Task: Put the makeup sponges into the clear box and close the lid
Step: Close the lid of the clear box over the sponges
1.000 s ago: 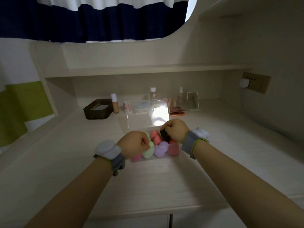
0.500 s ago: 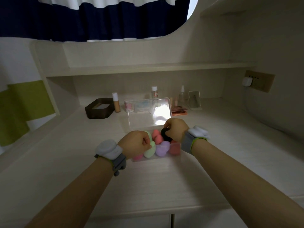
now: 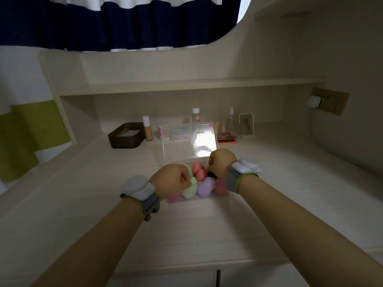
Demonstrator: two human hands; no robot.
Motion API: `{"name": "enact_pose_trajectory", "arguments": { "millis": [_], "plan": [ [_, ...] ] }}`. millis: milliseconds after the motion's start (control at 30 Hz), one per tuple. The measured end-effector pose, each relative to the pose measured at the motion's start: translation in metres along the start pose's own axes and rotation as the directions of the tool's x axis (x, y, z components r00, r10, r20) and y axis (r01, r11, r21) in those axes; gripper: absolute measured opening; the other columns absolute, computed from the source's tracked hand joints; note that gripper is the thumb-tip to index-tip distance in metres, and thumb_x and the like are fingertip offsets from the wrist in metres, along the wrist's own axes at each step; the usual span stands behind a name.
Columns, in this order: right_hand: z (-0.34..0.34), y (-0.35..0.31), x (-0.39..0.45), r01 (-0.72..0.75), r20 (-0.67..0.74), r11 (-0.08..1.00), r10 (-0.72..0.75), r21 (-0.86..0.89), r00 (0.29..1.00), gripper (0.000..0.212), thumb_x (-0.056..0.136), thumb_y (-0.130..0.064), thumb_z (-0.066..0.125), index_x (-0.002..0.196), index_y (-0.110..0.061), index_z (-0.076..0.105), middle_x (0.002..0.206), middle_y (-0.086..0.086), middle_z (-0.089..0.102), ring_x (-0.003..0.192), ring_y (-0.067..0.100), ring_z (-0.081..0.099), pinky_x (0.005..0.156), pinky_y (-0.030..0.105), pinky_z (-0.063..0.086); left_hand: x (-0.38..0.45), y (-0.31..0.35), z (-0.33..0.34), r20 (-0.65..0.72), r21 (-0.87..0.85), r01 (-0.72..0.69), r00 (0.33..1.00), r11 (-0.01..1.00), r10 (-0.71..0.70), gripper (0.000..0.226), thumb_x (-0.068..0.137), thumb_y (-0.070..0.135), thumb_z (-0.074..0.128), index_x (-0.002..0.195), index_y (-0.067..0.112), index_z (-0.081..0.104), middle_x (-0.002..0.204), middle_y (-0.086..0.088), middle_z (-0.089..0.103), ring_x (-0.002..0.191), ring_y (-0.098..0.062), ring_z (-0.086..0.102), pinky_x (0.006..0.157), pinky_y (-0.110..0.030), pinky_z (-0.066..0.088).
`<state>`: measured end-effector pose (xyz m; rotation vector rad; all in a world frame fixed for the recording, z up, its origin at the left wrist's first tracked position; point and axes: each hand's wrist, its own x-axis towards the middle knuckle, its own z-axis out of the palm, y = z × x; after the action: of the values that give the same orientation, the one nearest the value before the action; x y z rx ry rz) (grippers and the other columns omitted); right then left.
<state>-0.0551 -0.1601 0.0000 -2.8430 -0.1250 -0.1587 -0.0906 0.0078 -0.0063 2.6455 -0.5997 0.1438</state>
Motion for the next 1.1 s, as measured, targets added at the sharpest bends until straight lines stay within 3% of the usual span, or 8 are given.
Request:
{"name": "enact_pose_trajectory", "arguments": {
  "millis": [167,267,400,533,667,833,1000,1100],
  "plan": [
    [0.002,0.001,0.002,-0.004,0.032,1.000,0.004,0.006,0.999,0.027,0.083,-0.010,0.058,0.102,0.004,0.071,0.112,0.022,0.068,0.106,0.034,0.063,0.087,0.033,0.052,-0.001,0.000,0.000,-0.007,0.010,-0.005,1.000,1.000,0.005,0.017,0.085,0.016,0.059,0.092,0.002,0.066,0.081,0.000,0.056,0.078,-0.013,0.051,0.071,-0.017,0.034],
    [0.002,-0.001,0.000,-0.071,0.083,0.997,0.068,0.037,0.994,0.026,0.081,-0.010,0.061,0.103,0.000,0.070,0.109,0.019,0.069,0.083,0.030,0.060,0.081,0.034,0.053,-0.001,0.001,0.000,-0.010,0.020,-0.004,1.000,1.000,0.004,0.017,0.085,0.016,0.059,0.092,0.003,0.066,0.081,0.001,0.056,0.078,-0.012,0.050,0.071,-0.018,0.034],
    [-0.004,-0.002,-0.002,-0.125,0.140,0.982,0.106,0.142,0.985,0.029,0.086,-0.006,0.053,0.111,0.002,0.065,0.113,0.019,0.068,0.068,0.025,0.052,0.066,0.028,0.050,-0.001,0.001,0.000,-0.003,0.015,0.003,1.000,1.000,-0.003,0.017,0.085,0.016,0.059,0.092,0.002,0.066,0.082,0.000,0.056,0.078,-0.012,0.050,0.071,-0.018,0.035],
    [-0.013,0.007,-0.003,-0.138,0.108,0.988,0.130,0.068,0.986,0.030,0.087,-0.009,0.052,0.112,-0.001,0.065,0.115,0.017,0.067,0.084,0.024,0.056,0.081,0.033,0.050,-0.001,0.001,0.000,0.005,0.022,0.004,1.000,1.000,-0.004,0.018,0.086,0.017,0.058,0.093,0.002,0.066,0.083,0.001,0.056,0.078,-0.012,0.050,0.069,-0.016,0.033],
    [-0.013,0.014,-0.005,-0.105,0.106,0.994,0.107,-0.026,0.989,0.034,0.089,-0.011,0.049,0.117,-0.007,0.067,0.124,0.009,0.066,0.112,0.024,0.063,0.097,0.029,0.048,-0.002,0.001,0.000,0.013,0.008,0.005,1.000,1.000,-0.006,0.018,0.086,0.016,0.058,0.094,0.002,0.066,0.083,0.000,0.056,0.079,-0.012,0.051,0.071,-0.017,0.034],
    [-0.014,0.021,-0.007,-0.102,0.075,0.991,0.096,0.086,0.993,0.033,0.092,-0.015,0.045,0.114,-0.008,0.069,0.123,0.009,0.067,0.112,0.029,0.061,0.098,0.034,0.049,-0.001,0.000,-0.002,0.016,-0.026,0.005,1.000,1.000,-0.004,0.014,0.085,0.015,0.060,0.090,0.004,0.067,0.081,-0.001,0.058,0.076,-0.013,0.052,0.063,-0.019,0.037],
    [-0.015,0.025,-0.006,-0.082,0.050,0.980,0.074,0.181,0.996,0.032,0.093,-0.014,0.045,0.115,-0.009,0.068,0.128,0.010,0.064,0.118,0.030,0.056,0.100,0.033,0.044,0.000,-0.002,-0.004,-0.018,-0.066,0.000,1.000,0.998,-0.002,0.005,0.083,0.014,0.061,0.078,0.013,0.063,0.064,0.007,0.053,0.059,-0.006,0.047,0.055,-0.010,0.037],
    [-0.014,0.029,-0.004,-0.101,0.039,0.965,0.095,0.240,0.995,0.032,0.094,-0.012,0.044,0.115,-0.007,0.068,0.127,0.013,0.064,0.117,0.030,0.056,0.101,0.034,0.044,0.001,-0.004,-0.004,-0.053,-0.095,0.009,0.998,0.995,-0.014,0.009,0.082,0.013,0.062,0.083,0.005,0.067,0.060,0.011,0.051,0.055,-0.004,0.046,0.051,-0.002,0.038]
  ]
}}
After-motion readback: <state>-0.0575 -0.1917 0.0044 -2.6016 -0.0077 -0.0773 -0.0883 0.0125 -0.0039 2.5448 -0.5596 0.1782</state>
